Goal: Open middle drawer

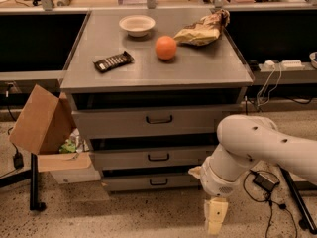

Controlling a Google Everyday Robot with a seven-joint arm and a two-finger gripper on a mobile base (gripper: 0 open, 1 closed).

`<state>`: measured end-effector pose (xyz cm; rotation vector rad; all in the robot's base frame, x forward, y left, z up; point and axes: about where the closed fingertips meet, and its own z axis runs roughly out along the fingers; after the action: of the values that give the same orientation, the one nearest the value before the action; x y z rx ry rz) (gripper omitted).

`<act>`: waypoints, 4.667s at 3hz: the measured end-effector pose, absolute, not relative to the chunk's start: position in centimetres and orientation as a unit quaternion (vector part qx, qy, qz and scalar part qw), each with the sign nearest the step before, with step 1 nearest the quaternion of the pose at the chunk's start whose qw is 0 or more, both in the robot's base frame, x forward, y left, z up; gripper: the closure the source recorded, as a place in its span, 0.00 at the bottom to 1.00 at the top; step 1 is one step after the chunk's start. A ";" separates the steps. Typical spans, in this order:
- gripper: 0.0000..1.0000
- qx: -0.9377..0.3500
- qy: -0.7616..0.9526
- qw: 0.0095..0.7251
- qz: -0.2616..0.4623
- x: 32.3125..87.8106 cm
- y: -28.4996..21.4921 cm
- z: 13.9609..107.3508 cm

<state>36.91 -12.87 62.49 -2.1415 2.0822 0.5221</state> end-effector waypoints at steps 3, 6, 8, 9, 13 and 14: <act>0.00 -0.725 0.680 0.083 0.072 52.6 -20.2 50.0; 0.00 -0.750 0.652 0.112 0.006 57.1 -21.0 47.6; 0.00 -0.752 0.647 0.122 0.004 61.4 -21.9 43.8; 0.02 -0.758 0.641 0.122 0.013 62.7 -21.3 42.0; 0.99 -0.770 0.630 0.097 0.025 62.0 -20.1 40.8; 1.00 -0.775 0.624 0.096 0.024 61.9 -19.6 41.5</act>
Offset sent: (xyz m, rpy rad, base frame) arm 0.1209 -0.0753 -0.1017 -0.1803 -0.2227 -0.0033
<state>61.90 -19.61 41.46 -2.2965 1.8485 0.0706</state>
